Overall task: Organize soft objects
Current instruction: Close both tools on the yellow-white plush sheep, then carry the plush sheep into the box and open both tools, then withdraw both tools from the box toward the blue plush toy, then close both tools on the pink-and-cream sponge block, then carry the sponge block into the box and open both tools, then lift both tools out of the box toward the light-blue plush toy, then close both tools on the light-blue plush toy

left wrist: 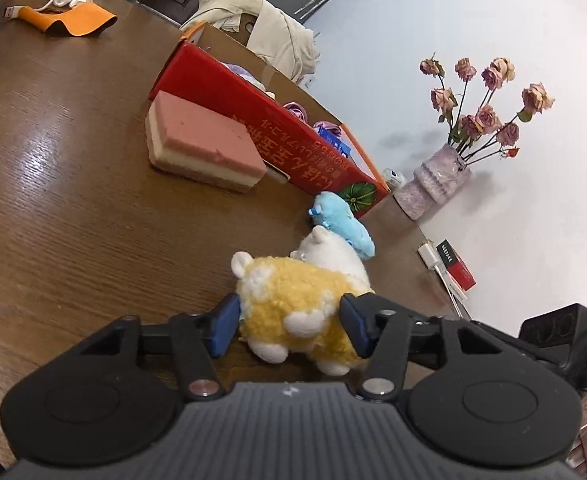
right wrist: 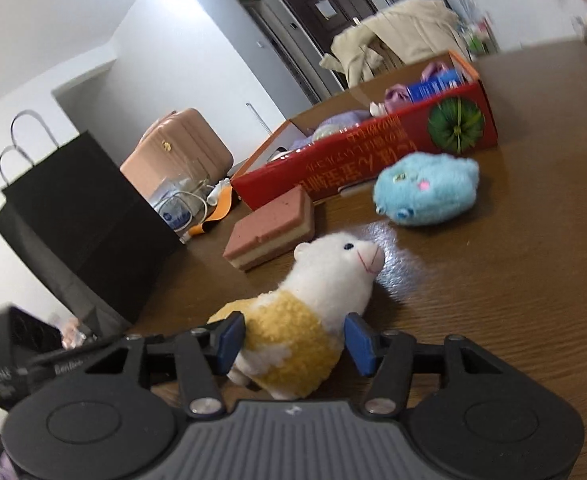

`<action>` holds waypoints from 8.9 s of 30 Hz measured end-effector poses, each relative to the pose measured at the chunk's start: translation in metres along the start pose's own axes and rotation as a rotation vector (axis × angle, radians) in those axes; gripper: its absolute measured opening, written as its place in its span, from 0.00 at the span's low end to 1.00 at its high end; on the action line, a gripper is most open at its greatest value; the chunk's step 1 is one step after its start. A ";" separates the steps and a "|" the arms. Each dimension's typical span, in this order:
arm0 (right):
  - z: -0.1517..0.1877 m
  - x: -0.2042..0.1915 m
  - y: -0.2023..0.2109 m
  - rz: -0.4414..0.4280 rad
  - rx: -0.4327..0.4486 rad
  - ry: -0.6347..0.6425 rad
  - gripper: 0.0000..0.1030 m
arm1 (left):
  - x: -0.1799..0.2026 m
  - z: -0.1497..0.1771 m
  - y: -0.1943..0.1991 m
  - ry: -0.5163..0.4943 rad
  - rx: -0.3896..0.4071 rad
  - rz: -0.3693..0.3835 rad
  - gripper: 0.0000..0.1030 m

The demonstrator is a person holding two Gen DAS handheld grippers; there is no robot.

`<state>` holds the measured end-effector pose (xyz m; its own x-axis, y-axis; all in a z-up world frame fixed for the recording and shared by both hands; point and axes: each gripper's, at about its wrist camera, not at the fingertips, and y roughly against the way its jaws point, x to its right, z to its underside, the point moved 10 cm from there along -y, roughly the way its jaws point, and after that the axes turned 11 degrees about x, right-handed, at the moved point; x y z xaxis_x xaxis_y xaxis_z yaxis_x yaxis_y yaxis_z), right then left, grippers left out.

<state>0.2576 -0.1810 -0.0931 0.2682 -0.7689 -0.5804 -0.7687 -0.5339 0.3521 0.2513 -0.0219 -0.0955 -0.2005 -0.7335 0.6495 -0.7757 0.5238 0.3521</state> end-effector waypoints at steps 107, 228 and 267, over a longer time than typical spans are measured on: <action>-0.055 -0.007 -0.164 -0.038 0.003 0.168 0.32 | -0.076 -0.106 -0.078 -0.115 0.103 -0.174 0.50; -0.110 0.100 -0.044 0.140 0.033 0.168 0.56 | 0.069 -0.044 -0.149 -0.339 -0.010 -0.091 0.67; -0.094 0.114 -0.057 -0.013 0.052 -0.005 0.31 | 0.050 -0.029 -0.143 0.008 -0.082 0.084 0.35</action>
<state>0.3870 -0.2710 -0.1102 0.2755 -0.7602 -0.5884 -0.7942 -0.5248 0.3061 0.3693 -0.1205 -0.0940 -0.2572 -0.6822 0.6844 -0.7046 0.6171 0.3503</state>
